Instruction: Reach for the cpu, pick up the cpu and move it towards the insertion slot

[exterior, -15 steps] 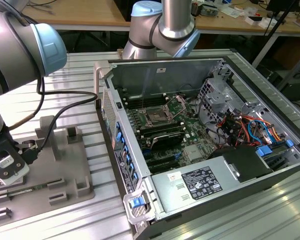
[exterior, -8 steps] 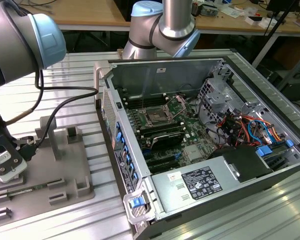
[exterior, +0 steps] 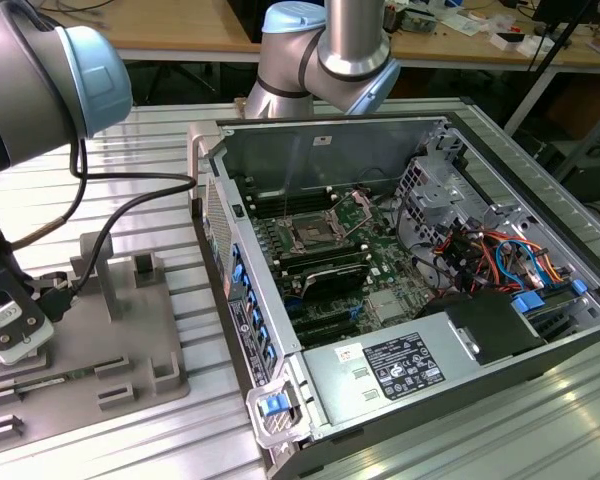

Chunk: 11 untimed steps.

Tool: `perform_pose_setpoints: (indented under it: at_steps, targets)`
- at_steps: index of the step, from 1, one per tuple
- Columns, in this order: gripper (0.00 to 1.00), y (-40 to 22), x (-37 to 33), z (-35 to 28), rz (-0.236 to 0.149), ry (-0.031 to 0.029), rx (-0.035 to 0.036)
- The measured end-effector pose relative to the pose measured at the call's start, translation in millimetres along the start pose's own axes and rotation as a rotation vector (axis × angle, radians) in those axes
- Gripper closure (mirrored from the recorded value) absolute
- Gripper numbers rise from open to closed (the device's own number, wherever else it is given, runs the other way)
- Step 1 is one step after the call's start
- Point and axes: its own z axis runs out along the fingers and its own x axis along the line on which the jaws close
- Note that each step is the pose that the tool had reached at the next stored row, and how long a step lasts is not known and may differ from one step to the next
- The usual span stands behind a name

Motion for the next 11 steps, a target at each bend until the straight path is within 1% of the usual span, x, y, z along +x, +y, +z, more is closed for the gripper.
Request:
perform_pose_setpoints:
  at_steps: [11]
  targets:
    - [0.45, 0.1, 0.1, -2.8, 0.0, -0.0001, 0.0]
